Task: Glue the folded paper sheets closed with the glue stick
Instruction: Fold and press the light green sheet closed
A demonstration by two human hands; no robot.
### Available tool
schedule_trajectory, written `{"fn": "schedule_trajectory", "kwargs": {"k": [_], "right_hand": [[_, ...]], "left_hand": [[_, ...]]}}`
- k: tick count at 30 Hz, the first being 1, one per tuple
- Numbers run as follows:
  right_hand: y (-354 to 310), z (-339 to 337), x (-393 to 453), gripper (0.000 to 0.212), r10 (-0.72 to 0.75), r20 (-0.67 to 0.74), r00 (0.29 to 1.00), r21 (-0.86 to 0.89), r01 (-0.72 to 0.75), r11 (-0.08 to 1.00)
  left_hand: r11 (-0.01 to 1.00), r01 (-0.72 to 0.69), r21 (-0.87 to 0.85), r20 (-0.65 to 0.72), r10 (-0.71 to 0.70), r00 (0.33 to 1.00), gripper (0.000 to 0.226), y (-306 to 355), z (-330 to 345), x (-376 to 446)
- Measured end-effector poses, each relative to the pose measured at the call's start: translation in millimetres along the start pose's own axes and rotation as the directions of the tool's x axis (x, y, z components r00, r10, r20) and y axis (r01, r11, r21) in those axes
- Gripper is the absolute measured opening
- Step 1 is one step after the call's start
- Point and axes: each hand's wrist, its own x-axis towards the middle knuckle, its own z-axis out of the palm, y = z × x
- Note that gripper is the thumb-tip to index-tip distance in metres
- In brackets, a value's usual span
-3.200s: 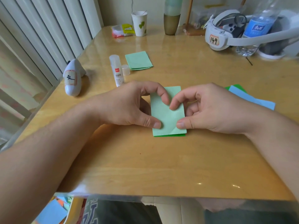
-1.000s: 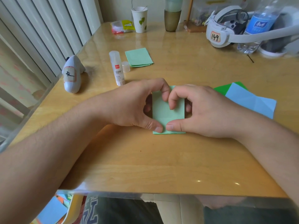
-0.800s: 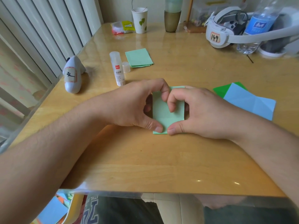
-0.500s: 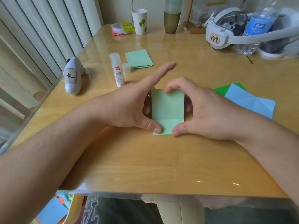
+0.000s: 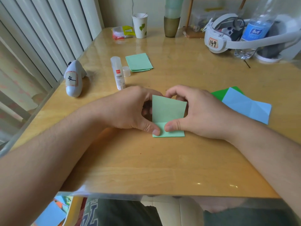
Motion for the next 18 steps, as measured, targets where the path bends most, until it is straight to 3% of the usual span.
{"fn": "schedule_trajectory", "kwargs": {"k": [5, 13, 18], "right_hand": [[1.9, 4.1, 2.4, 0.056, 0.007, -0.007, 1.0, -0.015, -0.007, 1.0], [12.5, -7.3, 2.1, 0.059, 0.05, 0.009, 0.999, -0.053, -0.05, 0.997], [7.6, 0.2, 5.5, 0.05, 0.036, 0.005, 0.999, -0.001, -0.036, 0.999]], "left_hand": [[1.0, 0.009, -0.009, -0.021, -0.009, 1.0, 0.035, -2.2, 0.2, 1.2], [0.999, -0.007, 0.046, -0.018, 0.008, 1.0, 0.037, -4.4, -5.2, -1.0], [0.997, 0.037, 0.065, -0.077, -0.032, 0.996, 0.039, -3.5, -1.5, 5.5]]}}
